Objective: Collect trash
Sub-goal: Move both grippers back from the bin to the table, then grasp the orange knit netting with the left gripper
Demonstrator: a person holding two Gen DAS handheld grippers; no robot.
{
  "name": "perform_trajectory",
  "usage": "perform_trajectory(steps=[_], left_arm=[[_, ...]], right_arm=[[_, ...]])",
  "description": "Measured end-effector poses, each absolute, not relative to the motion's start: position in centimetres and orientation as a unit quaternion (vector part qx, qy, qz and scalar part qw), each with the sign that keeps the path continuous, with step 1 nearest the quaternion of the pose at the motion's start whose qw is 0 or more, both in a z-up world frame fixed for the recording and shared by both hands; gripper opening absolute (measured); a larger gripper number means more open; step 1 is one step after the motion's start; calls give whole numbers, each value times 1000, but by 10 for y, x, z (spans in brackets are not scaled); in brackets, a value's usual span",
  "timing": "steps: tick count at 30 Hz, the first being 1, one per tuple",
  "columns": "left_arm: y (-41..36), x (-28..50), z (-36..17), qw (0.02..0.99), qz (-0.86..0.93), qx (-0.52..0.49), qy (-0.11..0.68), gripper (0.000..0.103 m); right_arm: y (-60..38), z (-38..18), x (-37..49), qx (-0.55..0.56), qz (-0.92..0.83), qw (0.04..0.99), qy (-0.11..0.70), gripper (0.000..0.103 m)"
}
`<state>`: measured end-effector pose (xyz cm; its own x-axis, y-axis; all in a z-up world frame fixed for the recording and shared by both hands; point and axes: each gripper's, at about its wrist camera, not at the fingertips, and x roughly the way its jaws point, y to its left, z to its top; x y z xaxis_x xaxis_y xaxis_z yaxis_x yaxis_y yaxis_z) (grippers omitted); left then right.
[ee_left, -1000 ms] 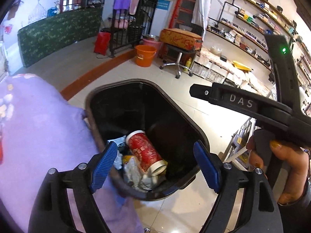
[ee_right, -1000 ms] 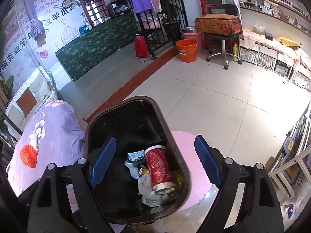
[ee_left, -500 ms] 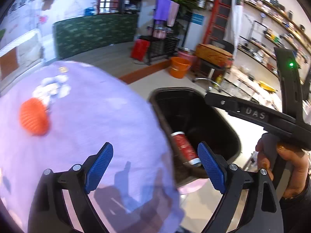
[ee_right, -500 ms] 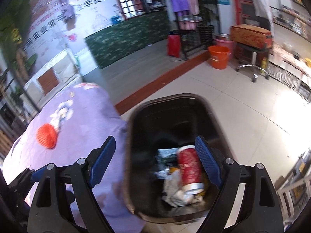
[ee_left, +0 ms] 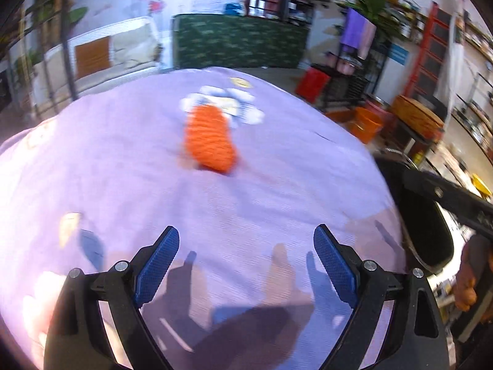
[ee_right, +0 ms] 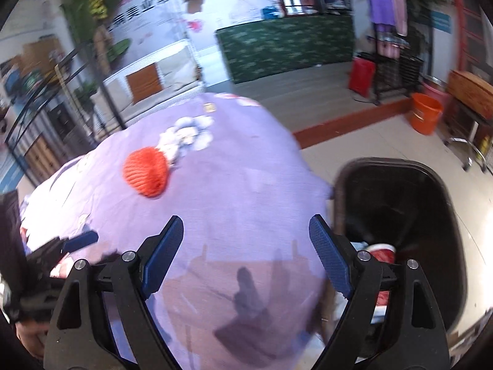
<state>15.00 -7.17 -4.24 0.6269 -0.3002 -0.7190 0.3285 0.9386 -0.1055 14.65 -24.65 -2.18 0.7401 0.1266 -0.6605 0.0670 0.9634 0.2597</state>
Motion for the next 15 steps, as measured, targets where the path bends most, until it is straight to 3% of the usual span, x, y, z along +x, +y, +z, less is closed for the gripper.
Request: perform_trajectory(steps=[15], left_arm=[[-59, 228, -54, 893, -168, -14, 418, 80]], right_arm=[[-221, -14, 175, 99, 38, 926, 362, 83]])
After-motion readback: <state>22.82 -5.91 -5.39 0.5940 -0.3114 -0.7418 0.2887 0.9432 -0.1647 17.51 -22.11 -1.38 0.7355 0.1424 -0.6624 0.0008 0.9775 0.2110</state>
